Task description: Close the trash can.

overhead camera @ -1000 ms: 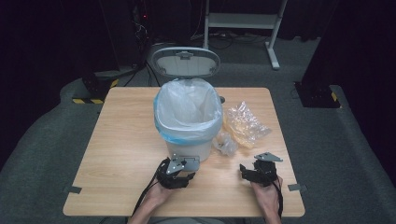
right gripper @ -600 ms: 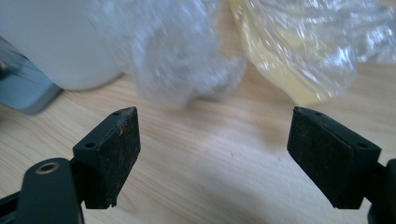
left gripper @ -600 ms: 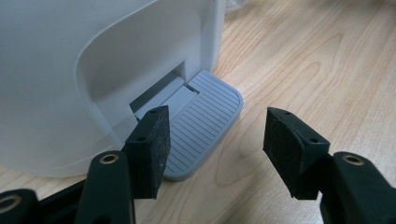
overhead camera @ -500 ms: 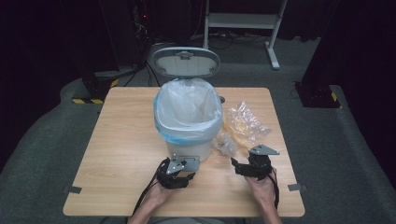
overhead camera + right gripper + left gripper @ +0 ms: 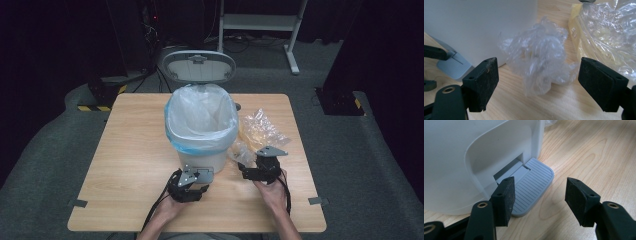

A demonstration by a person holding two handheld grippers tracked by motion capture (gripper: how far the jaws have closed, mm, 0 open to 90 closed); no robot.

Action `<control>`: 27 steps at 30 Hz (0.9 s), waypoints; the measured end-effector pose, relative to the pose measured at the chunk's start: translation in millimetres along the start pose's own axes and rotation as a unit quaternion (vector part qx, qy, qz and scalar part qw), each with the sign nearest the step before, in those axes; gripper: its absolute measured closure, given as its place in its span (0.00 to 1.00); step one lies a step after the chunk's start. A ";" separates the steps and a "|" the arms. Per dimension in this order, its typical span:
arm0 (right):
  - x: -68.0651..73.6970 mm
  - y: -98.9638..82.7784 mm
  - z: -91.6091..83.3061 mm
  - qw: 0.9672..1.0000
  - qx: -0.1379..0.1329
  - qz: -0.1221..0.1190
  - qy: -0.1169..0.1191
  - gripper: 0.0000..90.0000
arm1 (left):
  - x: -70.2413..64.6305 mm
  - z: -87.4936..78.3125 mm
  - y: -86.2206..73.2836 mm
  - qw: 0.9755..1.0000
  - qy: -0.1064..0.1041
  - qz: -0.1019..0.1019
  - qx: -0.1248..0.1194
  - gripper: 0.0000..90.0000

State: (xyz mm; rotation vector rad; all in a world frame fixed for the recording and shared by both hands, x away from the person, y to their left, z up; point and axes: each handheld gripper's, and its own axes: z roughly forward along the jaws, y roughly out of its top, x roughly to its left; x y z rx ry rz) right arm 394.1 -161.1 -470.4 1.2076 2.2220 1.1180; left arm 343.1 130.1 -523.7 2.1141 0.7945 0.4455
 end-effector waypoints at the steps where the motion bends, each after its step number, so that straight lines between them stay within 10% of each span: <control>1: 0.2 1.4 1.6 1.000 0.000 -0.001 0.000 0.18 | 0.0 0.3 -0.1 1.000 -0.005 -0.002 0.000 0.46; 17: -3.1 9.1 33.7 1.000 0.022 0.006 0.014 0.24 | 0.1 0.2 -0.2 1.000 -0.004 -0.003 -0.001 0.46; 27: -0.8 7.7 39.3 0.999 0.031 -0.008 0.012 0.59 | 0.7 0.0 -0.4 1.000 -0.006 -0.005 -0.002 0.46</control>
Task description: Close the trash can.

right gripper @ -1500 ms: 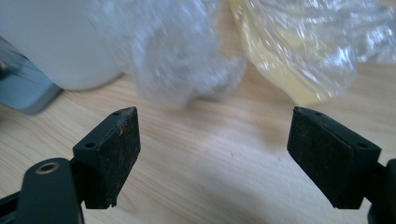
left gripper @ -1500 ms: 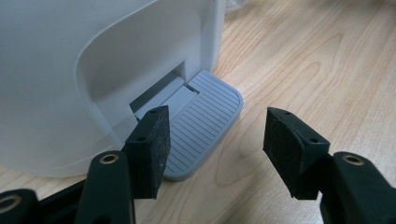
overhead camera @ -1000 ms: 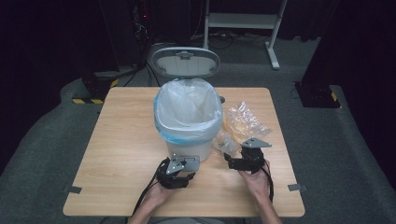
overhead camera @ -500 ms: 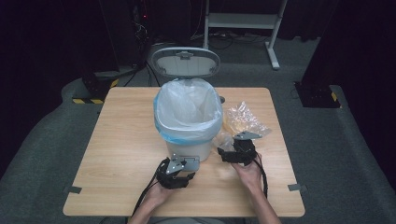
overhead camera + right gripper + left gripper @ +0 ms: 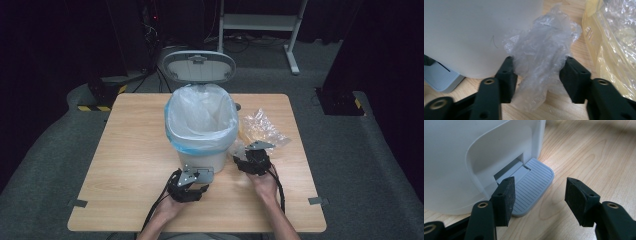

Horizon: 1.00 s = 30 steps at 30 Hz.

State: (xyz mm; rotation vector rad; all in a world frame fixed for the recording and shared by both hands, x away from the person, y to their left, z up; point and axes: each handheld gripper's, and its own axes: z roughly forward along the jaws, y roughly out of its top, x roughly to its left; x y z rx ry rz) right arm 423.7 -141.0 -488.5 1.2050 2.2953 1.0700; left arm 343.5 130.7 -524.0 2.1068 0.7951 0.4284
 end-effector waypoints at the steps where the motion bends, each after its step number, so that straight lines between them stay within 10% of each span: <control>1: -0.2 -0.3 0.3 1.000 0.003 0.000 0.001 0.64 | 0.0 0.0 0.0 1.000 0.000 0.000 0.000 0.46; 13: -1.8 -2.0 -1.4 1.000 0.007 -0.002 0.011 0.87 | 0.2 -0.2 0.0 1.000 0.003 0.000 -0.001 0.46; 30: -1.4 0.0 -19.8 1.000 -0.006 -0.003 0.015 0.94 | 0.5 -0.3 -0.1 1.000 0.002 -0.001 -0.001 0.46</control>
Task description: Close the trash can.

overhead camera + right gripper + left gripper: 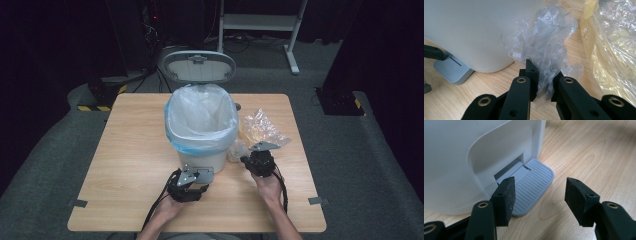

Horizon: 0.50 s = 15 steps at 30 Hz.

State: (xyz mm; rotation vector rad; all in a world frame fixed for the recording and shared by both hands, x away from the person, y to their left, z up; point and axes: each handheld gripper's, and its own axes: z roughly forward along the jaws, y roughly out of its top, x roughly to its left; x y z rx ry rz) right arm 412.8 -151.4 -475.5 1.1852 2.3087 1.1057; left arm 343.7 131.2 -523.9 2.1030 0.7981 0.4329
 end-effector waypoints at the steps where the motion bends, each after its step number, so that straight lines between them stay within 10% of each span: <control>1: -0.8 0.1 -0.9 1.000 -0.002 0.000 0.001 0.94 | 0.0 0.0 0.0 1.000 0.000 0.000 0.000 0.46; 15: -4.3 2.0 -10.3 1.000 -0.006 0.004 0.012 0.95 | 0.1 0.0 -0.1 1.000 0.000 -0.001 -0.001 0.46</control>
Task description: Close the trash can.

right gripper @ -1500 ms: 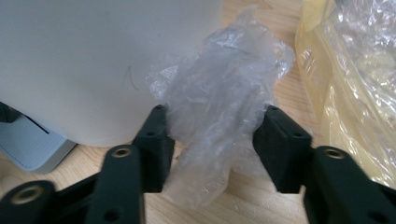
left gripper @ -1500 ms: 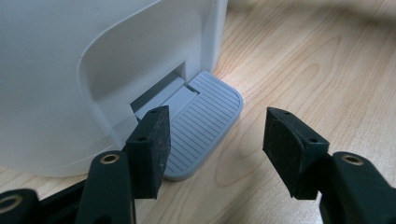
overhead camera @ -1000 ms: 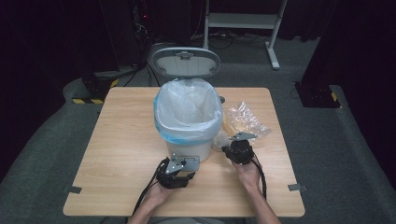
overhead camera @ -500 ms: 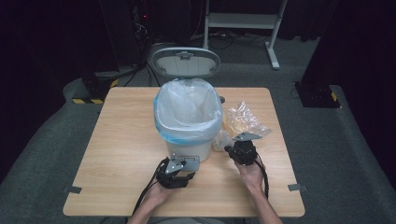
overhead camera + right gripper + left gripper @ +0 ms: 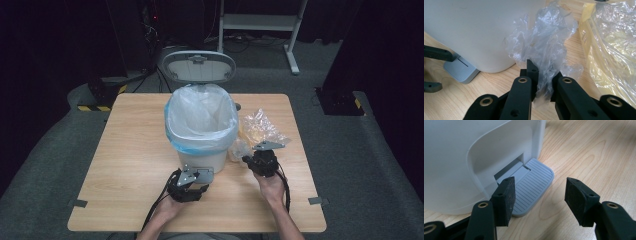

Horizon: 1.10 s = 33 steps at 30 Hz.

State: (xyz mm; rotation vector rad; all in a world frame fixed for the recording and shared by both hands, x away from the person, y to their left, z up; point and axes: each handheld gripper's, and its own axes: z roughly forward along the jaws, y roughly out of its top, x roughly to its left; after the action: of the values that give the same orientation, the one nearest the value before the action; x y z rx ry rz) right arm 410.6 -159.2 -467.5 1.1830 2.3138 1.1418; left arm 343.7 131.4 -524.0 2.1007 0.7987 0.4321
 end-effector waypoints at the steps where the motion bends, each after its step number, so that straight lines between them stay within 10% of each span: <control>1: -0.3 -0.1 -0.3 1.000 -0.001 0.001 0.001 0.95 | 0.0 0.0 0.0 1.000 0.000 0.000 0.000 0.46; 33: -9.6 16.2 -46.9 1.000 -0.029 0.004 0.005 0.96 | -0.2 -0.1 0.1 1.000 0.001 0.001 0.001 0.47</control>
State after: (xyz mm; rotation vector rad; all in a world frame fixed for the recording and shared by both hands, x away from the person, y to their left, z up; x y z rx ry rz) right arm 398.5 -185.4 -426.0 1.1689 2.2699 1.2108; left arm 343.5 131.2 -523.9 2.1023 0.7997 0.4353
